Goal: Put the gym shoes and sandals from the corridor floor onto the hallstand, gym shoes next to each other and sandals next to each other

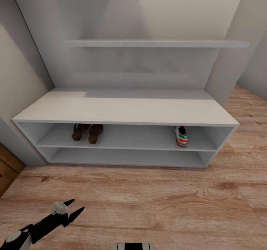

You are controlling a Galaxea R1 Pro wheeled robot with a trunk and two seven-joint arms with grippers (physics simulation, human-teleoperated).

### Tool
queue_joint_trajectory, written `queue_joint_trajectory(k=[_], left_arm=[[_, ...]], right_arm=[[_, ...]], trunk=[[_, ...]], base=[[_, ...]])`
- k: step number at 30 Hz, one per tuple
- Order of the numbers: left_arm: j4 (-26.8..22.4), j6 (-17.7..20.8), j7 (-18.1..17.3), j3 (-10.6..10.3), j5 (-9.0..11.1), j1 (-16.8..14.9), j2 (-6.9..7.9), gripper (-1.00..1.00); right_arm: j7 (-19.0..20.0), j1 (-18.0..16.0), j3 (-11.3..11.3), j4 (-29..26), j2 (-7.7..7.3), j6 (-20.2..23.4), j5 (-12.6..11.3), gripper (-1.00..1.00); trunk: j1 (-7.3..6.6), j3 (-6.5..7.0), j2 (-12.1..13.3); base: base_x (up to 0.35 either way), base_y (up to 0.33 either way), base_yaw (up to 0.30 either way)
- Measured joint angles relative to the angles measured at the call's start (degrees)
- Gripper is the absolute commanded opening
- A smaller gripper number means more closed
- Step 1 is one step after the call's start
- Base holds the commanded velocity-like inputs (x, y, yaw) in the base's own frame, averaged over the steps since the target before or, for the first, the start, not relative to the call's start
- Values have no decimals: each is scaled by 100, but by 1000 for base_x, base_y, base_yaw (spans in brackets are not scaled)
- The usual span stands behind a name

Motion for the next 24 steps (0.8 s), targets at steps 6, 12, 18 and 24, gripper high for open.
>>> queue_joint_trajectory(k=[6, 12, 18, 24], left_arm=[[21, 0, -24, 182, -25, 2, 0, 100], [12, -1, -26, 190, -41, 2, -10, 100], [10, -8, -26, 190, -35, 2, -4, 100], [9, -3, -26, 195, -25, 2, -1, 100]], right_arm=[[-5, 2, 6, -10, 9, -12, -10, -100], [-7, 2, 6, 8, 10, -23, -10, -100], [-7, -1, 6, 11, 11, -23, -10, -100], [-7, 1, 6, 11, 10, -25, -10, -100]], trunk=[[0, 0, 0], [2, 0, 0], [3, 0, 0], [3, 0, 0]], base=[[-13, -103, 0], [-214, -115, 0], [-281, -39, 0], [-283, -6, 0]])
